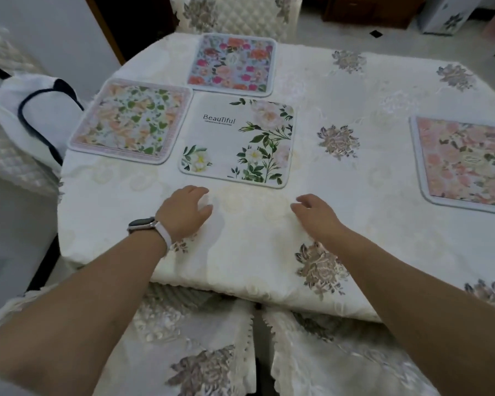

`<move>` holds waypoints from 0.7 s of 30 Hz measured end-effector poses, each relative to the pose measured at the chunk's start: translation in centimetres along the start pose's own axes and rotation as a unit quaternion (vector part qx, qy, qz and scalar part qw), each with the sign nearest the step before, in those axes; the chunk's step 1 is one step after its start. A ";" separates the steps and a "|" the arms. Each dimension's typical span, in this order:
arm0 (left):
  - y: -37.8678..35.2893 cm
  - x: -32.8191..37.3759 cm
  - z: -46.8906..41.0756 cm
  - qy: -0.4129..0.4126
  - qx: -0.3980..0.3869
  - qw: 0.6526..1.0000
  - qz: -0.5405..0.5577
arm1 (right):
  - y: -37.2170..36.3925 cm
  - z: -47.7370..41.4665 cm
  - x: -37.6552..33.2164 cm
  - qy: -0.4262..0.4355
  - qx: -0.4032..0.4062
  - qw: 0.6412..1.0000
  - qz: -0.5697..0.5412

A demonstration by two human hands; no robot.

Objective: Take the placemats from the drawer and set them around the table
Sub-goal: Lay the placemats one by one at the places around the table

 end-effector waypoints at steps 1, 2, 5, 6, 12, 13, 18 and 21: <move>0.2 -0.8 -0.9 0.003 -0.002 1.000 0.005 | -0.5 -0.9 -0.5 -0.020 0.007 0.999 -0.037; 0.3 -1.5 -1.8 0.005 -0.004 1.000 0.009 | -0.9 -1.8 -1.1 -0.038 0.013 0.997 -0.069; 0.7 -3.2 -4.7 0.021 0.007 0.998 0.056 | -1.4 -4.2 -2.1 -0.075 0.035 0.989 -0.126; 0.9 -3.7 -5.7 0.036 0.013 0.996 0.082 | -1.5 -4.9 -2.3 -0.082 0.043 0.986 -0.136; 1.8 -6.1 -10.3 0.144 0.084 0.960 0.226 | -1.7 -8.5 -2.4 -0.112 0.041 0.966 -0.229; 1.9 -6.3 -10.8 0.163 0.092 0.950 0.250 | -1.8 -9.0 -2.5 -0.117 0.038 0.962 -0.244; 1.9 -6.7 -11.8 0.222 0.118 0.923 0.291 | -1.8 -10.7 -2.7 -0.171 0.076 0.933 -0.308; 1.6 -6.7 -11.5 0.219 0.126 0.920 0.298 | -1.7 -10.8 -2.8 -0.178 0.088 0.924 -0.327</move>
Point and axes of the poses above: each hand's wrist, its own z-axis away from the middle knuckle, its own y-axis out of the back of the hand, x = y × z, the point moved 4 cm from there along -z, towards the middle knuckle, and after that the axes turned 2 degrees about -x, right-handed, at the moved point
